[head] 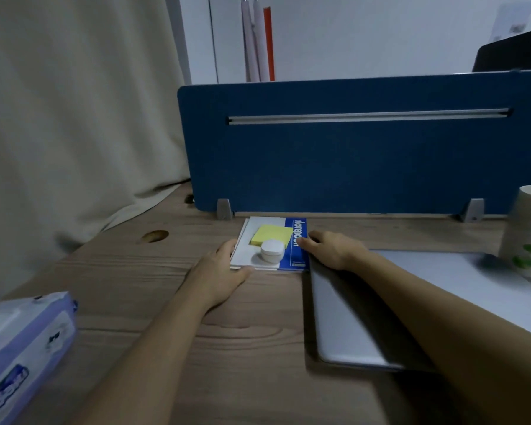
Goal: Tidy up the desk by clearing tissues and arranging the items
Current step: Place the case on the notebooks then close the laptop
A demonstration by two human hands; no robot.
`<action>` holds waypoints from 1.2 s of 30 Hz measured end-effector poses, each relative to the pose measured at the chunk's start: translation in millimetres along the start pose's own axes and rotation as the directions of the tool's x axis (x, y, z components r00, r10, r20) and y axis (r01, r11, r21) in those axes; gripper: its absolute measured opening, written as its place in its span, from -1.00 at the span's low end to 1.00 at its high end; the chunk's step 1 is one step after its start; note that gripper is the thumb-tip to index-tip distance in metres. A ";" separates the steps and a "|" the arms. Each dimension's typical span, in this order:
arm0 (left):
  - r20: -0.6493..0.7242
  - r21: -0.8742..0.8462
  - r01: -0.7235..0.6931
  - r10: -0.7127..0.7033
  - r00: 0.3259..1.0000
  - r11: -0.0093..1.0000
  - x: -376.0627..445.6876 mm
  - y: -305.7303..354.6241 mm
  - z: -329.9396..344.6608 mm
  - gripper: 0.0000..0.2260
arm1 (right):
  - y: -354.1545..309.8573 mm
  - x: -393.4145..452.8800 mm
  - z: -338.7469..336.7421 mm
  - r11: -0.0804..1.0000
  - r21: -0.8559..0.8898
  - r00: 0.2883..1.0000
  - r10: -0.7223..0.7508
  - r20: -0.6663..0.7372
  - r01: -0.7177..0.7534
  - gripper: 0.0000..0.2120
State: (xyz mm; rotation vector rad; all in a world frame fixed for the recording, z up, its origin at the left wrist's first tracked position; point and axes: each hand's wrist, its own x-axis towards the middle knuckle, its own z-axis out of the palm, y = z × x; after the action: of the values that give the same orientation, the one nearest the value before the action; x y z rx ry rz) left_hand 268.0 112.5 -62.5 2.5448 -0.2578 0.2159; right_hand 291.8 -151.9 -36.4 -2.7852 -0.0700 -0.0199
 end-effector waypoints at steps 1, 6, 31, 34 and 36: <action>-0.002 -0.004 -0.004 0.004 1.000 1.000 2.7 -1.2 0.4 -0.40 | -0.5 6.2 0.6 1.000 0.007 1.000 -0.008 0.002 0.008 -0.45; -0.014 0.025 -0.014 0.014 1.000 1.000 10.4 -3.3 3.2 -0.35 | -0.4 19.0 3.1 0.994 -0.083 0.996 -0.060 0.062 0.065 -0.39; -0.144 0.053 -0.030 0.037 0.989 0.998 8.8 2.5 4.5 -0.55 | -9.1 -0.2 9.4 0.985 -0.150 0.996 -0.074 0.044 0.080 -0.26; -0.145 0.044 -0.031 0.038 0.989 0.999 9.6 1.2 5.4 -0.57 | -6.3 1.5 11.2 0.987 -0.134 0.996 -0.092 0.014 0.093 -0.31; -0.147 0.045 -0.031 0.037 0.988 0.999 10.4 0.3 6.1 -0.57 | -5.0 1.8 11.7 0.987 -0.102 0.991 -0.126 -0.034 0.122 -0.36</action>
State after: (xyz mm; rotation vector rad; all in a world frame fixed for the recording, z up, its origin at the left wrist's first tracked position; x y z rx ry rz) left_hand 278.6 107.4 -65.1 2.5524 -0.2418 0.4254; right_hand 293.4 -143.1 -45.6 -2.8746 -0.2382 -0.1132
